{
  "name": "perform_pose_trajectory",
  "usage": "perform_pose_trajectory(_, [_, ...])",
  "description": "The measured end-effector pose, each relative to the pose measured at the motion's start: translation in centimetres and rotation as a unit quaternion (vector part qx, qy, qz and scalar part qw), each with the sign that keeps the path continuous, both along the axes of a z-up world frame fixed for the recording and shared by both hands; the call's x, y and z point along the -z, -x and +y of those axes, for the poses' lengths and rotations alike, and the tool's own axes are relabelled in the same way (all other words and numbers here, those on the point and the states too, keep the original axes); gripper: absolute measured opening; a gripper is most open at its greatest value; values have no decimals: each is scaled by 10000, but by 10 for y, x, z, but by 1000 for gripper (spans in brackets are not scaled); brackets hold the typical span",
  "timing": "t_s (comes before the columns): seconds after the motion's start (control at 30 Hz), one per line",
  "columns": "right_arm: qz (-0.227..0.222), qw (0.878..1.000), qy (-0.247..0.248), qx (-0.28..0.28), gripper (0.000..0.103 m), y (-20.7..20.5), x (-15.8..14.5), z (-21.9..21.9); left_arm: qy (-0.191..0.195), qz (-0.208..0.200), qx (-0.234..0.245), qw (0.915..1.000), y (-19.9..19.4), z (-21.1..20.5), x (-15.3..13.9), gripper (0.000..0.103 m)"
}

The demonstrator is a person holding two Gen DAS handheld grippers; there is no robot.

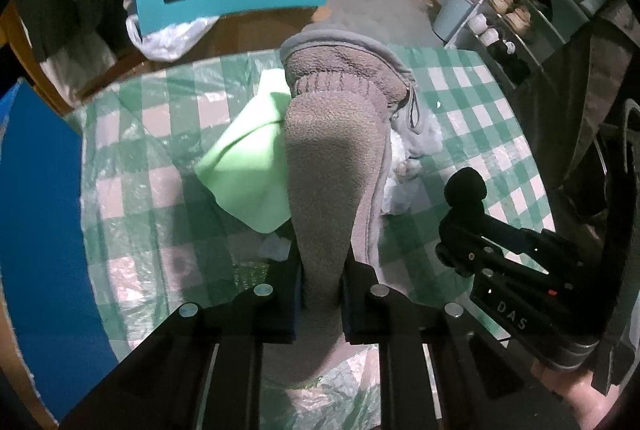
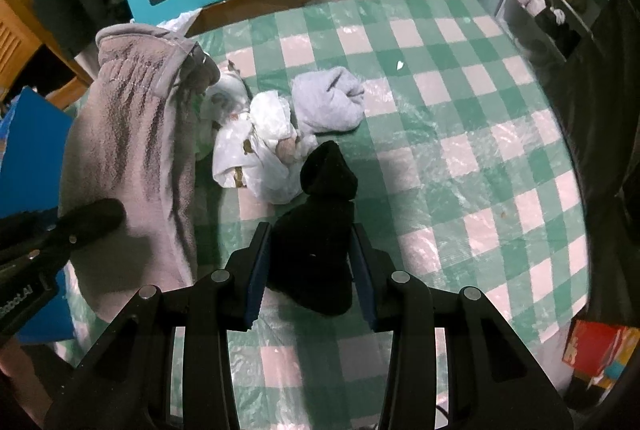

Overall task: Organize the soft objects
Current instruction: 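Lift both gloves and carry them over the cardboard box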

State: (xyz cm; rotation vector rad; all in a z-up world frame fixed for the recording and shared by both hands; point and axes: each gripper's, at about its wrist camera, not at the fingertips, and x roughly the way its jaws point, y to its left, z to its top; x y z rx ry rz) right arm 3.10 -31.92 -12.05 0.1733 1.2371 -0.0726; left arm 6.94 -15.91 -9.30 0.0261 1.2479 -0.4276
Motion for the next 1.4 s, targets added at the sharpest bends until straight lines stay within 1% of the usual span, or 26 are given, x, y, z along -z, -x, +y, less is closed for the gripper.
perform_pose_trajectory(0.13, [-122,9999,43,-55,38,3,-11,2,-34,-201,37,9998,5,2,-12,14])
perform_pose_trajectory(0.37, [-332,9991,198,-185,38,9,-30,9,-208,-525,26,9984,16,12,-32,14])
perform_pose_trajectory(0.77, [-661,9966,190,-450,38,20,-60,22,-25,-704,-194,9973,30,46,-61,14])
perform_pose_trajectory(1.0, [-806,9948,138,-601,38,20,-73,37,-162,-881,-351,9954,39,65,-74,14])
perform_pose_trajectory(1.4, [-1078,9897,81,-940,38,18,-102,74,-111,-1226,-549,9909,51,101,-103,14])
